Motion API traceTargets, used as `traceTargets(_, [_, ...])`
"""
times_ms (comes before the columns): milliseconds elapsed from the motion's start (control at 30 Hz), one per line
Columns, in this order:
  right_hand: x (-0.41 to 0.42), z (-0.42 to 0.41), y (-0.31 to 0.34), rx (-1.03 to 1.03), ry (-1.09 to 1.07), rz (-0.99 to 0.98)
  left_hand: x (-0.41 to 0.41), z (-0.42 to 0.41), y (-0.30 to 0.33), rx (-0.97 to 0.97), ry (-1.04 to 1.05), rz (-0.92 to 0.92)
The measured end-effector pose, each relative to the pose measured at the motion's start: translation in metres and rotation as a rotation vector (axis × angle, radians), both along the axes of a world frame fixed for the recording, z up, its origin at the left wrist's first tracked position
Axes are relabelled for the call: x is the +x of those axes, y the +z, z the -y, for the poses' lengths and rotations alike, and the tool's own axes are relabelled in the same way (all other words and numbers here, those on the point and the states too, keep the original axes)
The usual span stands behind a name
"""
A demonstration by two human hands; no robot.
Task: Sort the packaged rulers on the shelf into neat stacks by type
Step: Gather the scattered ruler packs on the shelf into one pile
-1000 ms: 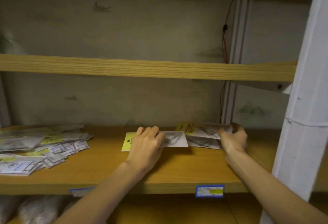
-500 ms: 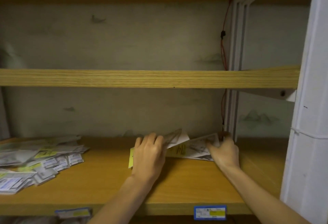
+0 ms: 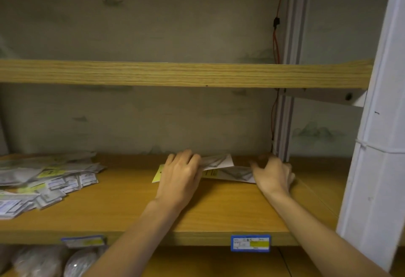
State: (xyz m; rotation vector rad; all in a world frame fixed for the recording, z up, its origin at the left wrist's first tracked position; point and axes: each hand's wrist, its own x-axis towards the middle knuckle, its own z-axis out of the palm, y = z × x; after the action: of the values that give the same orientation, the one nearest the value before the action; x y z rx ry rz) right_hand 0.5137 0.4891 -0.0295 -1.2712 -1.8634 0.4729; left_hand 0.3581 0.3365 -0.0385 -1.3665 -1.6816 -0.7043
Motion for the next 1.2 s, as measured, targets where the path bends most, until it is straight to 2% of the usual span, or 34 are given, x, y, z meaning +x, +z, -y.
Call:
traceTargets(167, [-0.003,0.009,0.002,0.055,0.244,-0.276,0.003,0.001,0.002,0.046,-0.017,-0.089])
traceTargets(333, [-0.002,0.020,0.012,-0.164,0.500,-0.529,0.004,0.001,0.002,0.049,-0.021,-0.132])
traceTargets(600, [0.004,0.030,0.019,-0.394,0.690,-0.551,0.006,0.003,0.002,0.021,-0.024,-0.157])
traceTargets(800, [0.003,0.020,0.018,-0.369,0.541,-0.655,0.004,0.002,0.001,0.002,-0.007,-0.121])
traceTargets(933, [0.005,0.005,0.015,-0.298,0.284,-0.766,0.004,0.003,0.001,-0.017,0.002,-0.037])
traceTargets(1067, [0.006,-0.008,0.008,-0.240,0.024,-0.706,0.004,0.006,0.002,0.011,0.031,0.048])
traceTargets(1200, [0.005,-0.009,0.007,-0.241,0.034,-0.681,0.003,0.007,0.001,0.015,0.041,0.068])
